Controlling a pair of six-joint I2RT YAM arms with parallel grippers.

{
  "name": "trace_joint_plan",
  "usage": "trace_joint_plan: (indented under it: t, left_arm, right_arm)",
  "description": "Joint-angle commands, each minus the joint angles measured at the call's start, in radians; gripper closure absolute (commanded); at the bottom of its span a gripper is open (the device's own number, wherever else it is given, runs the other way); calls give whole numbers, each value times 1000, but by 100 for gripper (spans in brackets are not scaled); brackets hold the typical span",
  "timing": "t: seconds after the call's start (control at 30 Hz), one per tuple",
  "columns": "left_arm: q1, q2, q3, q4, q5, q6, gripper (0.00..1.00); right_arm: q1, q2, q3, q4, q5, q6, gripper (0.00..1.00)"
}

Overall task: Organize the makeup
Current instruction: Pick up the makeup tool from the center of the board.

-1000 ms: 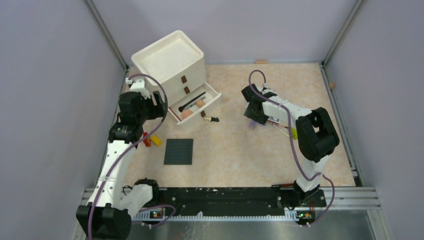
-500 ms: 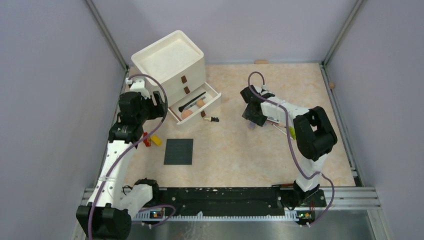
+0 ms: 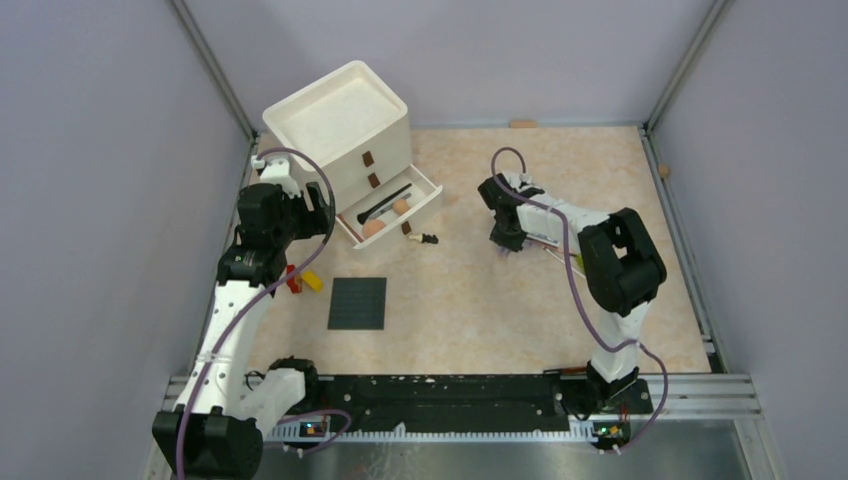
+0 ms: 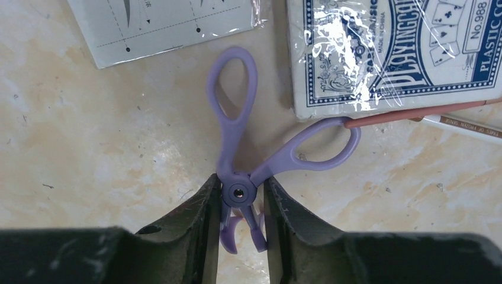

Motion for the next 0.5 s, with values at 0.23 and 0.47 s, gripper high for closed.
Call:
trace_joint_plan:
  t: [0.23, 0.47]
  left_arm:
    - [-4, -24, -7, 34, -7, 13, 21]
    - [-4, -23, -7, 35, -5, 13, 21]
  right_arm:
    - [21, -28, -5, 77, -23, -131, 84]
    - [80, -61, 58, 115, -11, -188, 82]
